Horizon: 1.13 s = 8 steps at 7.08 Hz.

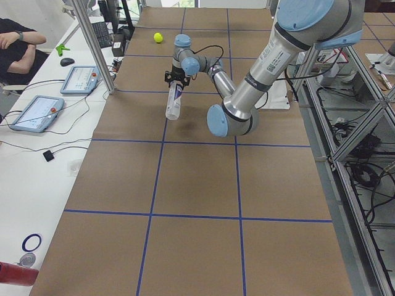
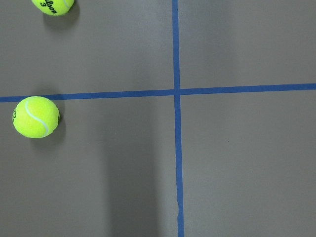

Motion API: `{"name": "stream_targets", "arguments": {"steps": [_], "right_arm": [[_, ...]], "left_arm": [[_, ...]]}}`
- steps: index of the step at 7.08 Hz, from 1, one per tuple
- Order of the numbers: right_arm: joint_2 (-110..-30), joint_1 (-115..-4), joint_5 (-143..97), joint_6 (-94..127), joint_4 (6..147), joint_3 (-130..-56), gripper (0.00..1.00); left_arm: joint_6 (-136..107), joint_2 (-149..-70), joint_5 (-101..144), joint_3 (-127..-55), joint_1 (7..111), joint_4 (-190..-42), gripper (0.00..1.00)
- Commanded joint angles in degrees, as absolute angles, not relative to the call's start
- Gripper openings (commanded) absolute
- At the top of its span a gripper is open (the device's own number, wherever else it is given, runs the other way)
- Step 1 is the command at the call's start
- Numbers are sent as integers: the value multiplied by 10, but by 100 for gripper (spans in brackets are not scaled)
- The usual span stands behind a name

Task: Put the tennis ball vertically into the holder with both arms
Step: 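Lift the can with the left gripper and tilt it upright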

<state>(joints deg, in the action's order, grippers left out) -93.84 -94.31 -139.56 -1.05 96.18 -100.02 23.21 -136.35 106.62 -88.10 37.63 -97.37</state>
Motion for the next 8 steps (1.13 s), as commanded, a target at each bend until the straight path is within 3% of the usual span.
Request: {"name": "stream_targets", "arguments": {"steps": [1, 5, 8], "right_arm": [[-937, -943, -1396, -11, 962, -1008, 99], [-938, -944, -1395, -8, 962, -1029, 99], [-941, -943, -1396, -7, 962, -1047, 99]], "left_arm": [[114, -1361, 1067, -927, 382, -1069, 63], [-139, -1312, 997, -921, 377, -1413, 60], [-276, -1299, 886, -788, 351, -1780, 60]]}}
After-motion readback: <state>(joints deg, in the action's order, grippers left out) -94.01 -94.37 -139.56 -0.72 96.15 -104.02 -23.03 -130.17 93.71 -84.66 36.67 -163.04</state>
